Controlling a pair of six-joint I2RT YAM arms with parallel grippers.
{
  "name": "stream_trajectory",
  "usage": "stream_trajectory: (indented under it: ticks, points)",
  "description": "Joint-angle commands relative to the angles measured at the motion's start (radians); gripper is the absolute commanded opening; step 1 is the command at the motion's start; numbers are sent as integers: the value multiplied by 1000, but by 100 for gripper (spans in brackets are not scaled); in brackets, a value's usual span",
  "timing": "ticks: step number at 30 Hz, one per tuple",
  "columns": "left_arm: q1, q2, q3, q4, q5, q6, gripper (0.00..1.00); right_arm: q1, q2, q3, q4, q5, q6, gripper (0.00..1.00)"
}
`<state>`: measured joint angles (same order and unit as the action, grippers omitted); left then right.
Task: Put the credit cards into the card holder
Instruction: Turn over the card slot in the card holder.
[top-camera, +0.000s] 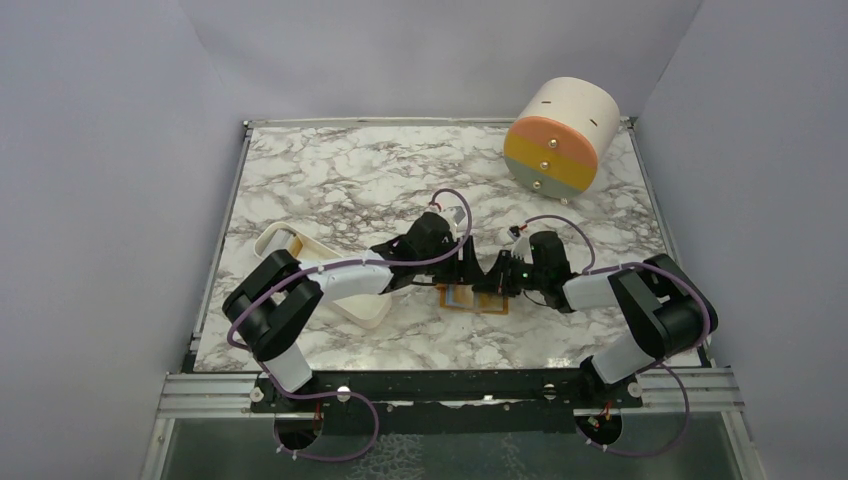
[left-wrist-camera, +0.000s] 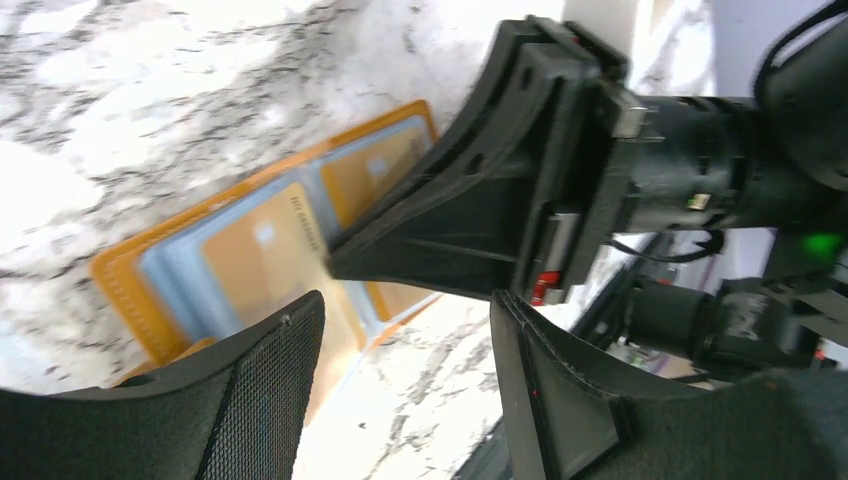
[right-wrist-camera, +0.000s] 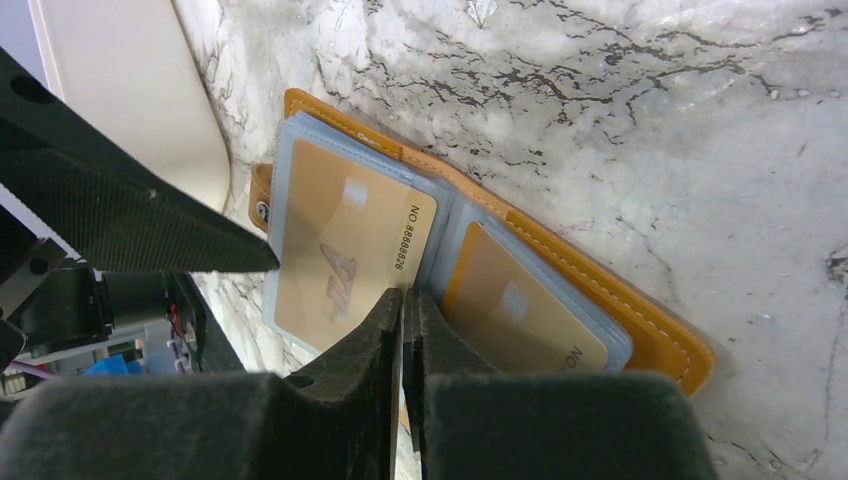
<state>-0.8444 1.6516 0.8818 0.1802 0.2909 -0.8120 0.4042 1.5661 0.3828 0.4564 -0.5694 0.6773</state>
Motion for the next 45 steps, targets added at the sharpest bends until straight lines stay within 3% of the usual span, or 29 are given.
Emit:
stream_trajectory:
  ticks: [1,5,23,45]
  points:
    - [22,-35,46,-139,-125,87,64,2,40,-17,-48,63,-24,6]
    - [47,-44,55,-189,-158,129,65,2,56,-29,-30,56,-19,5]
    - [56,-17,20,-83,-65,99,65,1,57,-35,-31,45,-16,5]
    - [55,6,-4,-54,-66,89,65,2,48,-44,-26,43,-6,5]
